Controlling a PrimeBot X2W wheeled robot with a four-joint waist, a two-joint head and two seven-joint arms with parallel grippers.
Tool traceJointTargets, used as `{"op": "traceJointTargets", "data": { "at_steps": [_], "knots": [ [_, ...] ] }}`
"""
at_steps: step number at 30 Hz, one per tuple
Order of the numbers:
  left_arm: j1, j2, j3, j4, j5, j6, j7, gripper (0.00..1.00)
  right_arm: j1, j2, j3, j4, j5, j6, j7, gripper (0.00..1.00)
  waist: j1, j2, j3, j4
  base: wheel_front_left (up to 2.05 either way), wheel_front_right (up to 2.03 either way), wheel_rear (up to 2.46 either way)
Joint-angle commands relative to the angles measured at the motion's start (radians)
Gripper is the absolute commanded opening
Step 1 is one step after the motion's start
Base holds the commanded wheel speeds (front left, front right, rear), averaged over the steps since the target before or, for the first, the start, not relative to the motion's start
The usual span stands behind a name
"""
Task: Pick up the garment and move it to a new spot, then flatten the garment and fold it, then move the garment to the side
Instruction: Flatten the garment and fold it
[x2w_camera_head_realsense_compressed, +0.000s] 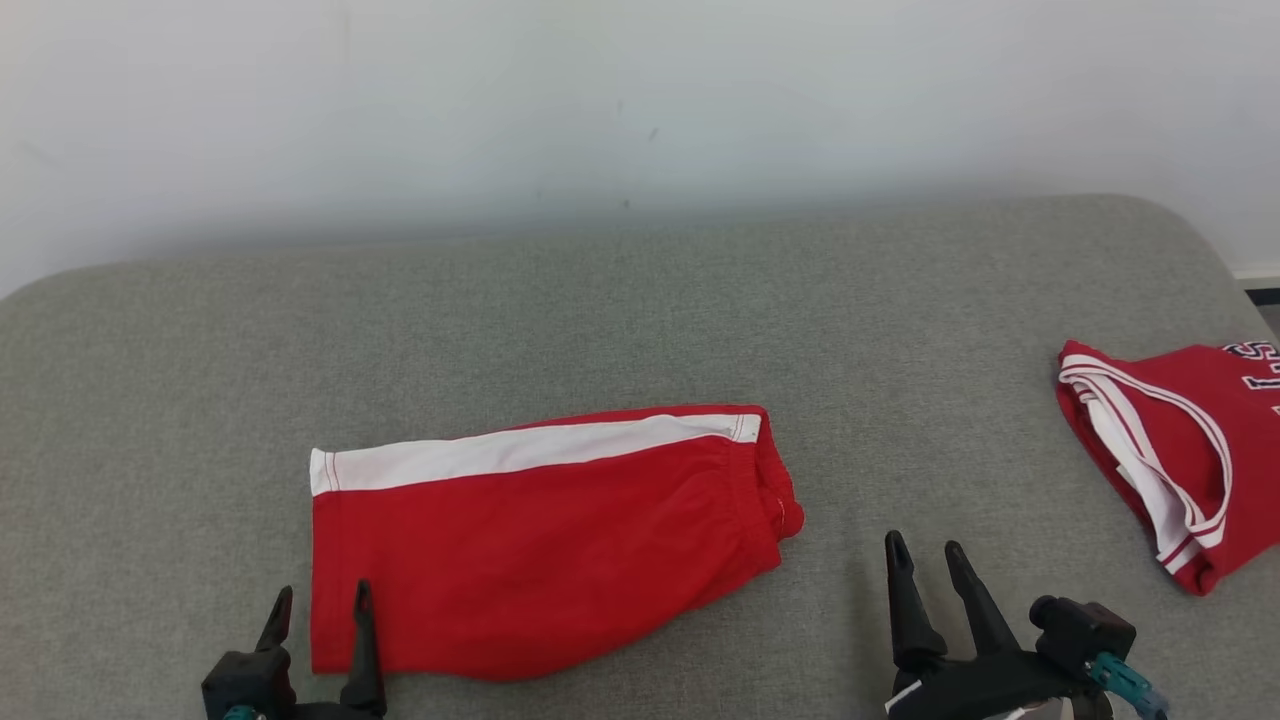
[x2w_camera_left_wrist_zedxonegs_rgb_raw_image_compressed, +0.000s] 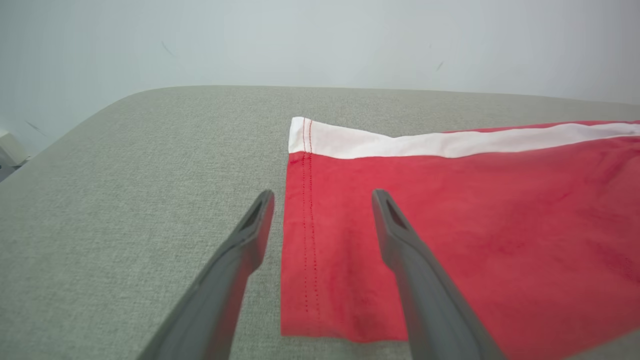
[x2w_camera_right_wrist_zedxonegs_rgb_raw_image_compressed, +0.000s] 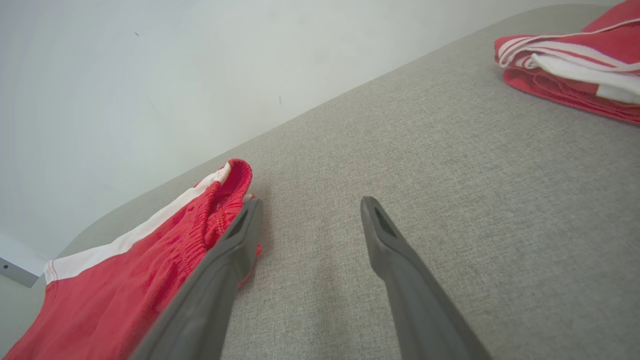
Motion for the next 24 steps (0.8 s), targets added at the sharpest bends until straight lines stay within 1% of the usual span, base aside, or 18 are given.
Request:
{"op": "traceJointTargets", "data": {
  "at_steps": [1, 10, 14, 15, 20, 24],
  "knots": [
    [0.014, -0.008, 0.004, -0.013, 0.014, -0.004, -0.003, 1.0, -0.017, 0.002, 0.008, -0.004, -0.008, -0.003, -0.004, 1.0, 0.0, -0.0001, 0.016, 0.015, 0.0, 0.0, 0.0],
    [-0.013, -0.031, 0.004, -0.021, 0.034, -0.029, -0.003, 1.0, -0.1, 0.002, 0.043, 0.017, -0.02, -0.003, -0.004, 1.0, 0.0, -0.0001, 0.088, 0.094, 0.0, 0.0, 0.0],
    [-0.016, -0.034, 0.002, -0.019, 0.033, -0.031, -0.003, 1.0, -0.134, 0.002, 0.062, 0.036, -0.021, -0.003, -0.004, 1.0, 0.0, -0.0001, 0.115, 0.129, 0.0, 0.0, 0.0],
    [-0.016, -0.034, 0.002, -0.019, 0.033, -0.031, -0.003, 1.0, -0.134, 0.002, 0.062, 0.036, -0.021, -0.003, -0.004, 1.0, 0.0, -0.0001, 0.115, 0.129, 0.0, 0.0, 0.0],
    [-0.02, -0.036, -0.004, -0.019, 0.033, -0.04, -0.003, 1.0, -0.167, 0.002, 0.072, 0.097, -0.035, -0.003, -0.004, 1.0, 0.0, -0.0001, 0.139, 0.162, 0.0, 0.0, 0.0],
    [-0.02, -0.036, -0.022, -0.02, 0.012, -0.035, -0.003, 1.0, -0.178, 0.002, 0.047, 0.145, -0.045, -0.003, -0.004, 1.0, 0.0, -0.0001, 0.151, 0.178, 0.0, 0.0, 0.0]
  ]
}}
